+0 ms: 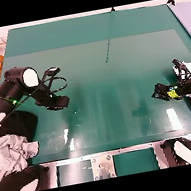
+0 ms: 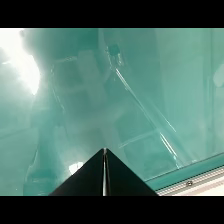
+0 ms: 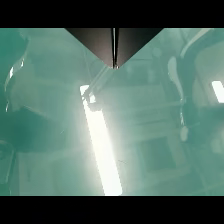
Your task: Fold the shirts.
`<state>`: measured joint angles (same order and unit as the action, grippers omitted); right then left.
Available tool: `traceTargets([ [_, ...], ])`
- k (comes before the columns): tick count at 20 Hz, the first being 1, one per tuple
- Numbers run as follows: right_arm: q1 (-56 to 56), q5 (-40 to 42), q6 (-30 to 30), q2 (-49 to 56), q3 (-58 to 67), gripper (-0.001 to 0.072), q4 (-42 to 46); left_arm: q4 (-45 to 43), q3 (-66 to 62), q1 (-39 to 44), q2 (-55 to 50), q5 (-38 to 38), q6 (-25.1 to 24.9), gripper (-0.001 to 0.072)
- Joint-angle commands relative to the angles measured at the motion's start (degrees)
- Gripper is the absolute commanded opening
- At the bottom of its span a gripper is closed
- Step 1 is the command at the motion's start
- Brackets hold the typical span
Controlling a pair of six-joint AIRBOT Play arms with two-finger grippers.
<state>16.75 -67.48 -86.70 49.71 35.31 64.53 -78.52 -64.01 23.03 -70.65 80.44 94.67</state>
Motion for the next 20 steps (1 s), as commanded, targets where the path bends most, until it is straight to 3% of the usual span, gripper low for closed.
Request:
traceTargets([
  [1, 0.0, 0.0, 0.0, 0.0, 0.0, 0.0019, 0.0, 0.1, 0.0, 0.0, 0.0, -0.5, 0.1, 0.0027],
  [5, 0.0, 0.0, 0.0, 0.0, 0.0, 0.0019, 0.0, -5.2, 0.0, 0.0, 0.2, 1.1, 0.8, 0.0027],
  [7, 0.0, 0.0, 0.0, 0.0, 0.0, 0.0019, 0.0, -20.7, 0.0, 0.0, 0.3, 4.5, 7.0, 0.0027],
  [8, 0.0, 0.0, 0.0, 0.0, 0.0, 0.0019, 0.0, -30.7, 0.3, -0.4, 0.3, 5.2, 11.8, 0.0077],
  [9, 0.0, 0.0, 0.0, 0.0, 0.0, 0.0020, 0.0, -36.8, 1.2, -1.7, 0.3, 4.8, 14.6, 0.0497],
  [10, 0.0, 0.0, 0.0, 0.0, 0.0, 0.0019, 0.0, -39.3, 2.9, -4.4, 0.3, 3.8, 17.2, 0.0707],
  [15, 0.0, 0.0, 0.0, 0.0, 0.0, 0.0019, 0.0, -37.8, 16.9, -21.4, 0.3, -3.0, 16.2, 0.0720],
  [19, 0.0, 0.0, 0.0, 0.0, 0.0, 0.0019, 0.0, -35.7, 19.9, -27.4, 0.3, -12.7, 11.7, 0.0714],
  [20, 0.0, 0.0, 0.0, 0.0, 0.0, 0.0019, 0.0, -35.7, 19.9, -28.0, 0.3, -14.1, 11.3, 0.0590],
])
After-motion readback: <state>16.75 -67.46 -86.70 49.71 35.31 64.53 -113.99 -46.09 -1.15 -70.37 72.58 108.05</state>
